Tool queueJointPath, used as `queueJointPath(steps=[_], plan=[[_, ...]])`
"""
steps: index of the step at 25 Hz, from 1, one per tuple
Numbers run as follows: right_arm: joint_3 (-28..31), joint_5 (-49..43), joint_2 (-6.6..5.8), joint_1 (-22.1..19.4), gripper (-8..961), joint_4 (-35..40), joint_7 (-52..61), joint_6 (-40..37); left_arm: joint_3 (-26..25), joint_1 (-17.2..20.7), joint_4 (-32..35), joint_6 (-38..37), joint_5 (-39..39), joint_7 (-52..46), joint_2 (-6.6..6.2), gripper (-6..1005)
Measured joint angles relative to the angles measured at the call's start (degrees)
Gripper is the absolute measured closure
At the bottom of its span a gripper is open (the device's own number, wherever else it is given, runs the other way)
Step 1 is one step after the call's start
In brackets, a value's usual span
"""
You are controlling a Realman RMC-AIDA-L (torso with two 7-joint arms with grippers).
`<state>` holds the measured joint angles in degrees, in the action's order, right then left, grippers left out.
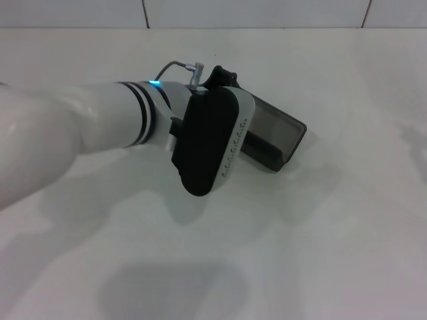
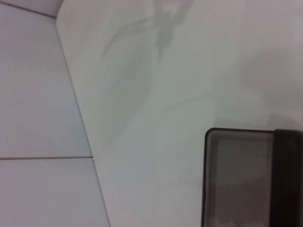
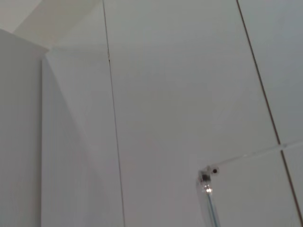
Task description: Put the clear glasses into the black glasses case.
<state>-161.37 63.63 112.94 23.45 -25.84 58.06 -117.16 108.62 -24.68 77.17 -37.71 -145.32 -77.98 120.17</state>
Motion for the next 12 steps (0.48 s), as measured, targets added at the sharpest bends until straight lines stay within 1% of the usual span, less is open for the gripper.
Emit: queueJointPath(steps=[5, 12], plan=[[0.0, 0.6, -0.51, 0.3, 834, 0.0, 0.0, 0.0, 1.4, 1.2, 0.2, 1.6, -2.0, -3.0, 0.02, 923], [0.0, 0.6, -0.77, 0.2, 834, 0.0, -0.4, 0.0, 1.6, 2.1, 0.2, 3.7, -2.2, -4.4, -0.14, 928]])
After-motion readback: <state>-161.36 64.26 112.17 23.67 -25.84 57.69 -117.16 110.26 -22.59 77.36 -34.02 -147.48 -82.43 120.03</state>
